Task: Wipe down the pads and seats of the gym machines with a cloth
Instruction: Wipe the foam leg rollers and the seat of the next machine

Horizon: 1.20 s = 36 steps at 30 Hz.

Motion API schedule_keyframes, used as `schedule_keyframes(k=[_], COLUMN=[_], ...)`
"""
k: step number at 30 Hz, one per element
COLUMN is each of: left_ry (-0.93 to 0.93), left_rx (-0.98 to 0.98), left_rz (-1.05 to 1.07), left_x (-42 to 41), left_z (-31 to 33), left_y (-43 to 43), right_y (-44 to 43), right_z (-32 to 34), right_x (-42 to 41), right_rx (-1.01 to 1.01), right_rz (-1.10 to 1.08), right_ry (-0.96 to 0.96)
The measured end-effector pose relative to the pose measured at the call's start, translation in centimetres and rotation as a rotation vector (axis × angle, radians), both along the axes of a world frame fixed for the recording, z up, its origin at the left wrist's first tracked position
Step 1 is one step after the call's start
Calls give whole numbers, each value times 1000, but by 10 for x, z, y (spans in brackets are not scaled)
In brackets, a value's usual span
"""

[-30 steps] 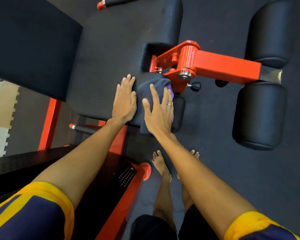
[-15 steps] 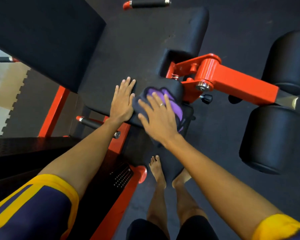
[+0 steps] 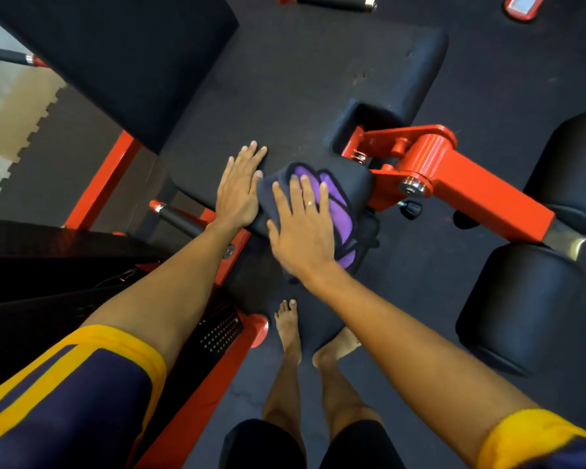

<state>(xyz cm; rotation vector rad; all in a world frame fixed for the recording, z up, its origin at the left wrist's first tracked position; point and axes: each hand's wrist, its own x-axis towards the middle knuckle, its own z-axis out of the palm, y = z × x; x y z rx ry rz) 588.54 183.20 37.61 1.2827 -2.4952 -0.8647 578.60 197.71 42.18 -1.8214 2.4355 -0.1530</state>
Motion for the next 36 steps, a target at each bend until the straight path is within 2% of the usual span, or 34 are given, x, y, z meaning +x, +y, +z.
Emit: schedule_keyframes(k=[3,7,9,13,16,22,27,30,33,36], left_ry=[7,22,18,-27,-45,-3,-31,-27,2,-7], left_rx=[0,40,47,-6,-23,-18,-49,-32,-10,-12], left_rz=[-14,-6,2,10,36,22,36,24,58,55], left_x=[1,3,4,2,-2,-1,-4,-9,-22,-27], left_z=[-1,-2,-3,-2,-4,-5,-7,-5,0,2], left_y=[2,-7,-8,-1,-3,-5,-5,-16,-24,-28], right_y=[30,-4,-13,27,34,-54,-34,-9,-37,-86], right_z=[-2,0,2,-1,-2,4,0,-4,-10,-13], right_x=[5,8,9,-22,-37,-59,-73,-51,-60,-89], right_rx=[35,156,192,61,25,156,80,17,41,110], right_rz=[86,154,184,295,347,254,27,86,180,82], right_ry=[24,120,105,-11,-23,-73,-110,-86,-42,-56])
